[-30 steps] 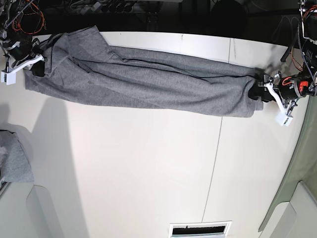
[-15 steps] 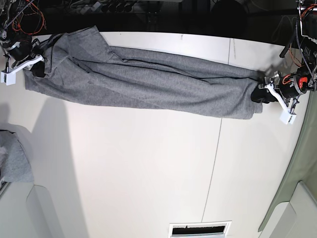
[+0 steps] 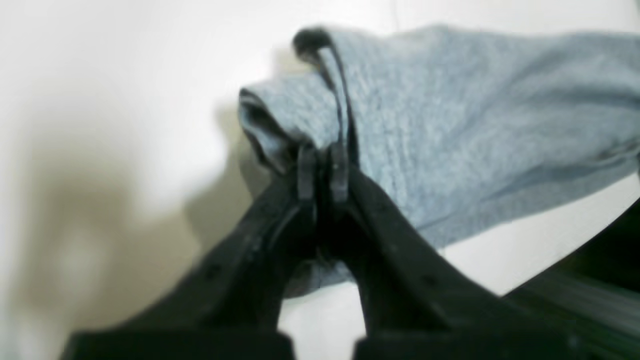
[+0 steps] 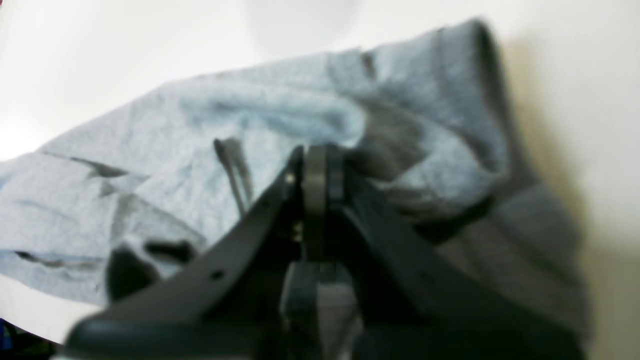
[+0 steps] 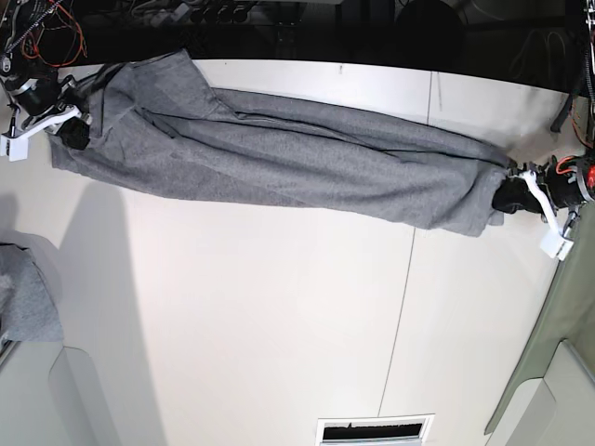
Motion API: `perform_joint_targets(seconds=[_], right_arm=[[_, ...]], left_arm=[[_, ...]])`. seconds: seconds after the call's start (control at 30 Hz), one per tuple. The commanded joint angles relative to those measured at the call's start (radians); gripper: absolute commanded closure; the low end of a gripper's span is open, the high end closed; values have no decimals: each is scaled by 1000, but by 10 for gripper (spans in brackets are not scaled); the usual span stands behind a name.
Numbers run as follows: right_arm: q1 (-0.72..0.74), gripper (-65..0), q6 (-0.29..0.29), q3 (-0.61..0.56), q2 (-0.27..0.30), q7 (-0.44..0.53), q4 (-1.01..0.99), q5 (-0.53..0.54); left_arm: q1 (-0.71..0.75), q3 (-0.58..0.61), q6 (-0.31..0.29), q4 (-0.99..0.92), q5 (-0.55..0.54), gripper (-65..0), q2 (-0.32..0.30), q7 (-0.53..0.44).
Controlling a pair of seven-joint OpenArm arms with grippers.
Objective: Layout the t-shirt on the table in an organized manner, then fold the t-shirt properly
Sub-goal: 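Hold both ends of the grey strip and adjust grips, then carry the strip end with the left gripper toward the right gripper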
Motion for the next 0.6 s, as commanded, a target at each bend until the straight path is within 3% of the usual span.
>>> perform_joint_targets(seconds=[0.0,0.17,0.3,0.57], right_arm=[[8,0,19,6,16,15,16,29],[8,0,19,6,16,15,16,44],[8,0,19,6,16,14,16,43],[8,0,19,6,16,15,16,43]], left_arm=[[-15,-8,-9,47,-32,0,-31,11],[-3,-8,-9,211,-116,0,-45,156],[40,-8,-9,353,-151,0,-26,167],[59,37,-9,562,-105,0,173,146]])
